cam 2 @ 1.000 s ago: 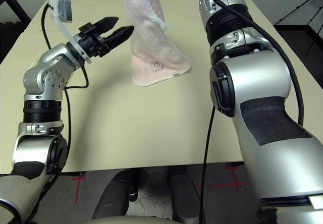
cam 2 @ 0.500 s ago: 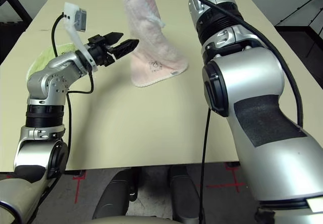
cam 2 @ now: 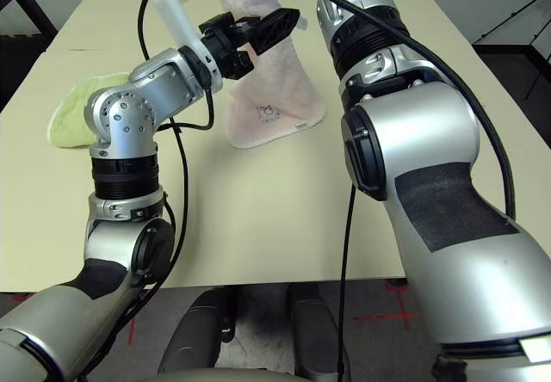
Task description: Fold the towel and set it aside.
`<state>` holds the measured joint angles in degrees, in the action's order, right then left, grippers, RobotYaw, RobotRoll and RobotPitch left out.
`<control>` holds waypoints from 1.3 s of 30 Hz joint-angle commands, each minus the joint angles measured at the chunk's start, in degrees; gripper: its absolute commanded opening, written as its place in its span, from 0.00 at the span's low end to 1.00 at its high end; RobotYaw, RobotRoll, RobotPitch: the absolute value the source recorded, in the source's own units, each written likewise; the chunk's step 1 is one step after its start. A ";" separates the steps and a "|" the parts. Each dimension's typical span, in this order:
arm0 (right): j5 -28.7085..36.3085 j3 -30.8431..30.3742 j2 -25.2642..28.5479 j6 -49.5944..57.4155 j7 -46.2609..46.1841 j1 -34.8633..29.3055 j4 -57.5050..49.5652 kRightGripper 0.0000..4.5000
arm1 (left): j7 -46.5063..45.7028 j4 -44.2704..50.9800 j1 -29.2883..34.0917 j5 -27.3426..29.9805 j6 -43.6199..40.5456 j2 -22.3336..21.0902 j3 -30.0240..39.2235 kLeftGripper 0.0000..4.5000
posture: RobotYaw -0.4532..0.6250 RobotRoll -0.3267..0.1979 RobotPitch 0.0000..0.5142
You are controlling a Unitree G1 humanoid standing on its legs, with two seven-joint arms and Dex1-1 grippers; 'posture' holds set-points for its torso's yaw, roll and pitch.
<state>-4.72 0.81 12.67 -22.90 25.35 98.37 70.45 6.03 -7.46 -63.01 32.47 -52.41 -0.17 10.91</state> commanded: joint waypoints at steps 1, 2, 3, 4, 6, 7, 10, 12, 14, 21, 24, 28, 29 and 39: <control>0.74 0.84 -0.05 0.22 -0.38 0.99 -0.53 0.01 | -3.18 -5.59 -1.28 -3.80 1.97 0.86 -1.38 1.00 | 0.49 0.62 0.29; 0.82 0.87 -0.03 0.23 -0.37 1.01 -0.59 0.01 | -3.55 -7.49 -1.49 -4.73 2.55 0.65 -1.58 1.00 | 0.48 0.62 0.29; 0.91 0.88 0.01 0.22 -0.32 1.02 -0.66 0.01 | -3.90 -9.17 -1.57 -5.79 3.08 0.28 -1.90 1.00 | 0.48 0.62 0.29; 0.98 0.88 0.03 0.21 -0.29 1.02 -0.70 0.01 | -4.05 -10.27 -1.66 -6.52 3.45 0.03 -2.10 1.00 | 0.48 0.62 0.29; 1.23 1.00 0.30 0.12 -0.11 1.03 -0.89 0.01 | -4.72 -13.20 -1.60 -8.28 4.81 -0.82 -1.87 1.00 | 0.48 0.62 0.29; 1.50 1.20 0.71 0.04 0.10 1.10 -1.05 0.01 | -4.58 -15.00 -1.23 -9.66 5.81 -2.06 -2.17 1.00 | 0.48 0.62 0.29; 2.58 2.16 3.32 0.16 1.29 1.07 -1.58 0.01 | -3.97 -21.93 -0.09 -13.23 9.69 -7.73 -1.55 1.00 | 0.47 0.62 0.31; 2.66 2.18 4.61 0.23 1.77 0.67 -1.80 0.01 | -2.69 -24.85 -0.01 -14.35 11.64 -10.51 -1.52 1.00 | 0.46 0.62 0.31; 2.24 2.05 6.39 0.35 2.17 0.00 -2.01 0.01 | -0.87 -27.00 0.20 -14.96 12.89 -13.67 -1.06 1.00 | 0.46 0.62 0.31; 1.07 1.74 10.78 0.88 1.97 -0.66 -1.61 0.01 | 10.86 -30.91 1.80 -17.90 15.98 -22.18 -4.00 1.00 | 0.46 0.62 0.32; 0.85 1.47 11.63 0.95 2.26 -0.82 -1.66 0.01 | 23.53 -28.96 2.56 -16.90 15.72 -25.09 -7.44 1.00 | 0.46 0.62 0.32; 1.01 1.47 11.78 1.15 2.63 -0.53 -1.99 0.01 | 33.20 -27.95 2.05 -16.78 16.93 -26.76 -9.66 1.00 | 0.46 0.62 0.31; 1.12 1.49 11.53 1.29 2.72 -0.29 -2.17 0.01 | 33.91 -27.76 1.50 -16.99 18.63 -26.26 -9.66 1.00 | 0.46 0.62 0.31; 1.29 1.18 7.98 4.41 2.60 0.28 -3.33 0.01 | 9.96 -18.05 -1.40 -21.70 19.54 -8.64 -8.50 1.00 | 0.49 0.62 0.31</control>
<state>-3.59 1.80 20.58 -19.16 28.39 97.74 68.13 21.52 -24.62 -64.52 13.01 -33.65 -10.15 2.31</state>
